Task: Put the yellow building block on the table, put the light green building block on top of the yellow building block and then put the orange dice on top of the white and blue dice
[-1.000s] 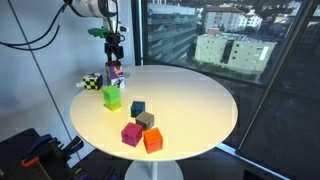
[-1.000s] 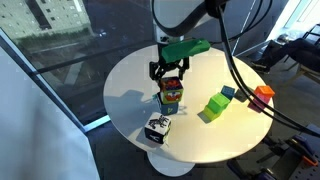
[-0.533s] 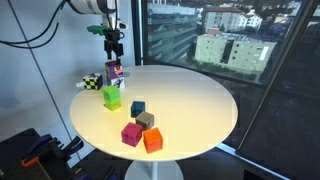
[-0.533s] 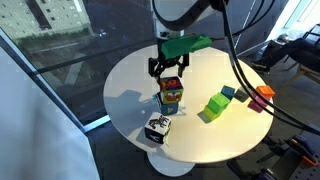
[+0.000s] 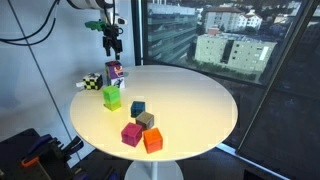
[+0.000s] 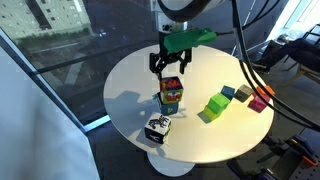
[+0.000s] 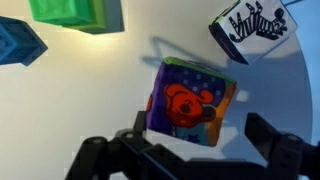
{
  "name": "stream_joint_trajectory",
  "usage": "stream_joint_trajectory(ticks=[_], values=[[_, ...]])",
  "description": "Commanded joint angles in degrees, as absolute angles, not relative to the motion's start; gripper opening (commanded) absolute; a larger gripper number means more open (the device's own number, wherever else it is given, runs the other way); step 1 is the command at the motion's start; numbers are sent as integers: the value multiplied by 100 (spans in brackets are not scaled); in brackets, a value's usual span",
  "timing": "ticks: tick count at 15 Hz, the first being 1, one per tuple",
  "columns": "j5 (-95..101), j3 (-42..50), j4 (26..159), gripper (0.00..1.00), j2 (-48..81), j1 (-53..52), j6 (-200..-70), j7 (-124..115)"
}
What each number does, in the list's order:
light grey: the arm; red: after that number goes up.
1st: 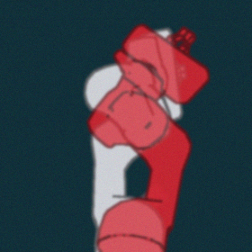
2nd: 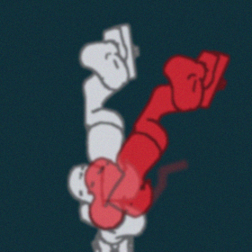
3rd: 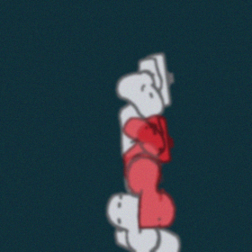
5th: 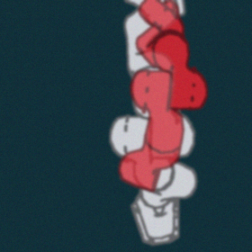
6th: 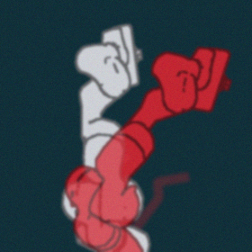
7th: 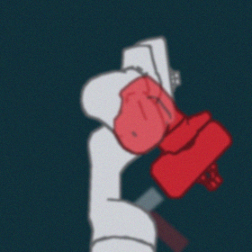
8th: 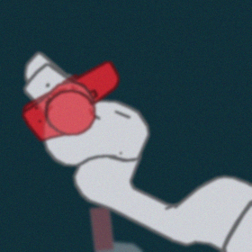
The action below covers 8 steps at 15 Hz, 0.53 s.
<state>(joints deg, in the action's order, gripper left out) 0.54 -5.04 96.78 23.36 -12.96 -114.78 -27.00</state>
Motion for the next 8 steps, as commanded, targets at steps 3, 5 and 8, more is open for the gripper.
stream_joint_trajectory(ticks=[3, 5, 8], values=[[21, -439, 10240, 100, 1749, -1225, -11181, -2583], [26, -417, 10381, 100, 1594, -1175, -11045, -2561], [58, -392, 10628, 100, 1336, -1083, -10860, -2474]])
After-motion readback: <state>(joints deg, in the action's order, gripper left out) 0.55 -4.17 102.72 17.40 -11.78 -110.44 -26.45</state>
